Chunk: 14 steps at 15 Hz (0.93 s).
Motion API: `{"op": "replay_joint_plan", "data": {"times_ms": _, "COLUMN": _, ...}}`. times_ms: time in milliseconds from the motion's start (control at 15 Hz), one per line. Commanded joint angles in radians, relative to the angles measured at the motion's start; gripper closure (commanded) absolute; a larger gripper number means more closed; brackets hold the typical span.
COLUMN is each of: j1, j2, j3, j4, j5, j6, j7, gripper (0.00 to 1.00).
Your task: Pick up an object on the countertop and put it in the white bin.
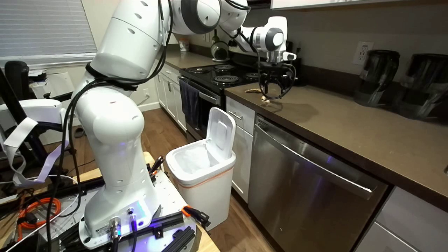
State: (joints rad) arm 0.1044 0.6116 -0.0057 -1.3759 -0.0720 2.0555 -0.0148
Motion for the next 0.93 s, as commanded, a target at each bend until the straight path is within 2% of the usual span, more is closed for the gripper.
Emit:
{"op": "replay_joint_plan", "data": {"times_ms": 0, "j1": -0.006, "j2": 0.0, "j3": 0.008, "j4": -0.034, "j5": 0.0, "j6": 0.028, "j7": 0.036, "gripper": 0.0}}
{"op": "replay_joint_plan", "data": {"times_ms": 133, "j1": -0.004, "j2": 0.002, "j3": 0.007, "j4": -0.046, "j5": -0.005, "j6": 0.034, "j7": 0.041, "gripper": 0.0}}
{"op": "replay_joint_plan", "data": {"times_ms": 267, "j1": -0.002, "j2": 0.001, "j3": 0.007, "j4": -0.062, "j5": -0.008, "j6": 0.055, "j7": 0.043, "gripper": 0.08}}
{"op": "replay_joint_plan", "data": {"times_ms": 333, "j1": -0.004, "j2": 0.0, "j3": 0.01, "j4": -0.07, "j5": -0.003, "j6": 0.071, "j7": 0.041, "gripper": 0.19}}
{"op": "replay_joint_plan", "data": {"times_ms": 467, "j1": -0.001, "j2": -0.002, "j3": 0.01, "j4": -0.086, "j5": -0.006, "j6": 0.115, "j7": 0.042, "gripper": 0.15}}
{"op": "replay_joint_plan", "data": {"times_ms": 533, "j1": 0.0, "j2": -0.003, "j3": 0.012, "j4": -0.092, "j5": -0.004, "j6": 0.127, "j7": 0.042, "gripper": 0.21}}
{"op": "replay_joint_plan", "data": {"times_ms": 600, "j1": 0.001, "j2": -0.001, "j3": 0.013, "j4": -0.094, "j5": -0.002, "j6": 0.129, "j7": 0.042, "gripper": 0.19}}
{"op": "replay_joint_plan", "data": {"times_ms": 667, "j1": 0.003, "j2": -0.002, "j3": 0.013, "j4": -0.098, "j5": -0.004, "j6": 0.128, "j7": 0.046, "gripper": 0.3}}
{"op": "replay_joint_plan", "data": {"times_ms": 733, "j1": 0.004, "j2": -0.001, "j3": 0.014, "j4": -0.099, "j5": -0.002, "j6": 0.122, "j7": 0.049, "gripper": 0.29}}
{"op": "replay_joint_plan", "data": {"times_ms": 800, "j1": 0.006, "j2": 0.0, "j3": 0.012, "j4": -0.095, "j5": -0.003, "j6": 0.105, "j7": 0.058, "gripper": 0.23}}
{"op": "replay_joint_plan", "data": {"times_ms": 867, "j1": 0.007, "j2": 0.0, "j3": 0.012, "j4": -0.093, "j5": -0.002, "j6": 0.096, "j7": 0.064, "gripper": 0.28}}
